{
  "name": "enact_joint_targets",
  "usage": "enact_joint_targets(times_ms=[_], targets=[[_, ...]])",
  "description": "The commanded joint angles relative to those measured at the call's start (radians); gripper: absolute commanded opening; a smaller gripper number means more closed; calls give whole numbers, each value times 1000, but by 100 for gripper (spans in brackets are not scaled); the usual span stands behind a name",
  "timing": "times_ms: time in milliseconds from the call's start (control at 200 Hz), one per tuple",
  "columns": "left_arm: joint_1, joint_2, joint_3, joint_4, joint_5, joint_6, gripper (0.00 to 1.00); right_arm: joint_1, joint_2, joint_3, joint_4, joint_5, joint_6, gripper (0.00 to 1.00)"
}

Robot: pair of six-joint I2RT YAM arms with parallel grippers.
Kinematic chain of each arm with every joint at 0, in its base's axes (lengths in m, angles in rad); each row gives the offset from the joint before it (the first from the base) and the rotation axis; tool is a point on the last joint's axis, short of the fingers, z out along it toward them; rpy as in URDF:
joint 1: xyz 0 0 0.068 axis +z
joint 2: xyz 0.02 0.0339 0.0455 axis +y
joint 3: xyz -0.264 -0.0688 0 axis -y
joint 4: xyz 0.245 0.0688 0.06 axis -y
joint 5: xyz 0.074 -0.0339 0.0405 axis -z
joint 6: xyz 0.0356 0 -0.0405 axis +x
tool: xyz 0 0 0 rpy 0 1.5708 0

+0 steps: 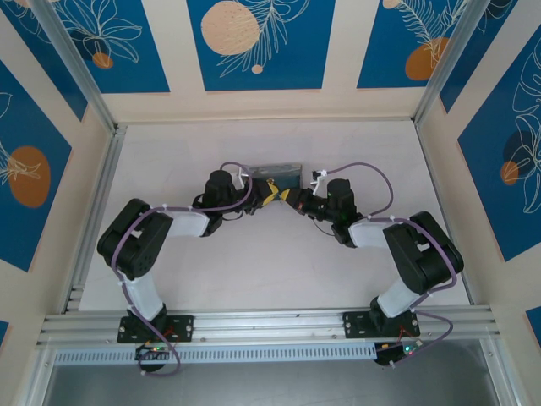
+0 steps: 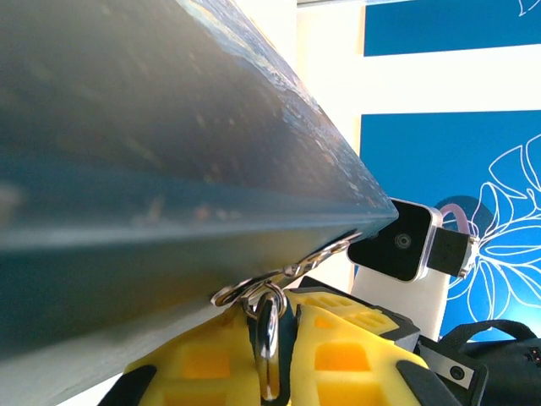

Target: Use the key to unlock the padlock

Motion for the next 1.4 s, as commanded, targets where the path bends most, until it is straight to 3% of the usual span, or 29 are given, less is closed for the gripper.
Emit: enact_joint_targets(times_ms=[0, 280, 800, 1100, 1395], targets=[[-38, -2, 23, 23, 90, 42, 0, 13, -13, 17, 98, -100, 56, 0], [-34, -41, 21, -17, 129, 81, 0, -39, 16, -34, 221, -114, 172, 0], [-34, -53, 6, 8, 163, 76, 0, -79, 53, -84, 252, -63, 235, 0], [-40, -38, 20, 15, 189, 74, 0, -39, 130, 4, 333, -71, 338, 0], [-41, -55, -9, -9, 108, 74, 0, -87, 135, -44, 348, -95, 337, 0]])
